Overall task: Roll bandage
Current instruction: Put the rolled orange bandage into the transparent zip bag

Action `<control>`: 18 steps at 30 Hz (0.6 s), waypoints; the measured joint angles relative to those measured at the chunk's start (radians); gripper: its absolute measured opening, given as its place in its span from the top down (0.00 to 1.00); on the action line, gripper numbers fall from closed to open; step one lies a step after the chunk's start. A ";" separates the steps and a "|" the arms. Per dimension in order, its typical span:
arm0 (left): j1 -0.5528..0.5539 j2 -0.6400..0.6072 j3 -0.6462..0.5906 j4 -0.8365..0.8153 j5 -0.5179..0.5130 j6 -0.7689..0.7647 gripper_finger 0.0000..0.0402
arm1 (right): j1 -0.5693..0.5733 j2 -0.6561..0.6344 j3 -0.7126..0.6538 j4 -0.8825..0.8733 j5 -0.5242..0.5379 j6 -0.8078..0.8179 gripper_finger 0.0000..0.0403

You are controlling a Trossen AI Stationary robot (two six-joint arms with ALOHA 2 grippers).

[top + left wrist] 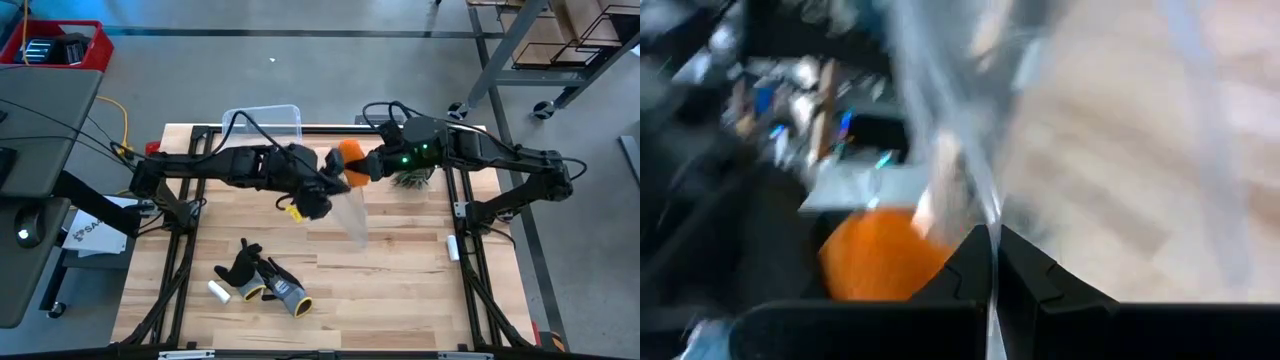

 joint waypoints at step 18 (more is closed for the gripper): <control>0.044 0.036 -0.001 0.094 -0.041 -0.052 1.00 | -0.004 -0.046 0.002 0.164 0.082 -0.015 0.90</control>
